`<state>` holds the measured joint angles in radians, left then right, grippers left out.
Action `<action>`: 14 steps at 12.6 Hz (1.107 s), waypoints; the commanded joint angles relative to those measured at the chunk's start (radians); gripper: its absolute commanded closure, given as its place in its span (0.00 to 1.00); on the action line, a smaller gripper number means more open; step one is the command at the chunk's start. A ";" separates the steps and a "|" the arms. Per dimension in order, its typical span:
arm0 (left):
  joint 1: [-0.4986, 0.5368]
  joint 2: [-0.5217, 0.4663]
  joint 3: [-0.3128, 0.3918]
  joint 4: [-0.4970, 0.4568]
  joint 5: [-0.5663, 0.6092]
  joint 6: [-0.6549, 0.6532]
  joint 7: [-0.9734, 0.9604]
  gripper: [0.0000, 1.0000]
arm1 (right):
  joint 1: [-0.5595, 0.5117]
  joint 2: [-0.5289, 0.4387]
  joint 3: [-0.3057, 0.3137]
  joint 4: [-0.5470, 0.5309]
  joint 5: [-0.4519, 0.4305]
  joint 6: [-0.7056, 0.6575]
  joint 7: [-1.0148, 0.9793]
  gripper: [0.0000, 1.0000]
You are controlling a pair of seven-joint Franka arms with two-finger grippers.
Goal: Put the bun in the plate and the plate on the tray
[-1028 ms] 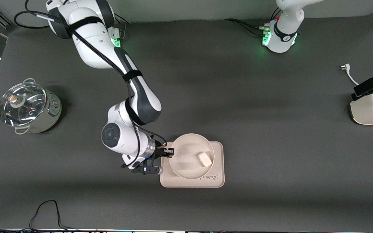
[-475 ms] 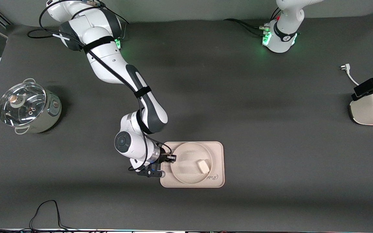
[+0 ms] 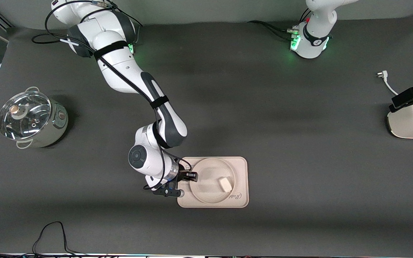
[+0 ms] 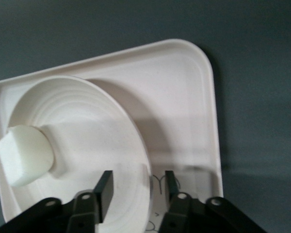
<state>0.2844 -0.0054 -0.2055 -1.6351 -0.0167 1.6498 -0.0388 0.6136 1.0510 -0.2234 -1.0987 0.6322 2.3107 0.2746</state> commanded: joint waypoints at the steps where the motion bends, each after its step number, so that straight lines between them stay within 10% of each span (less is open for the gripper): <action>1: 0.004 0.005 -0.002 0.015 -0.006 -0.004 0.000 0.00 | -0.003 -0.075 -0.008 0.011 0.004 -0.090 0.008 0.00; 9: 0.006 0.004 -0.002 0.015 -0.006 -0.010 0.000 0.00 | -0.144 -0.630 -0.019 -0.139 -0.341 -0.724 0.014 0.00; 12: 0.004 0.004 -0.002 0.015 -0.002 -0.010 0.000 0.00 | -0.372 -0.826 0.178 -0.240 -0.549 -0.907 -0.085 0.00; 14: 0.004 0.004 -0.002 0.015 0.001 -0.010 0.000 0.00 | -0.468 -0.927 0.202 -0.334 -0.595 -0.904 -0.190 0.00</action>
<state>0.2853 -0.0024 -0.2054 -1.6347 -0.0164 1.6495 -0.0388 0.2152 0.2250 -0.0566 -1.2971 0.0814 1.3886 0.1657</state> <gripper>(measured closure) 0.000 0.000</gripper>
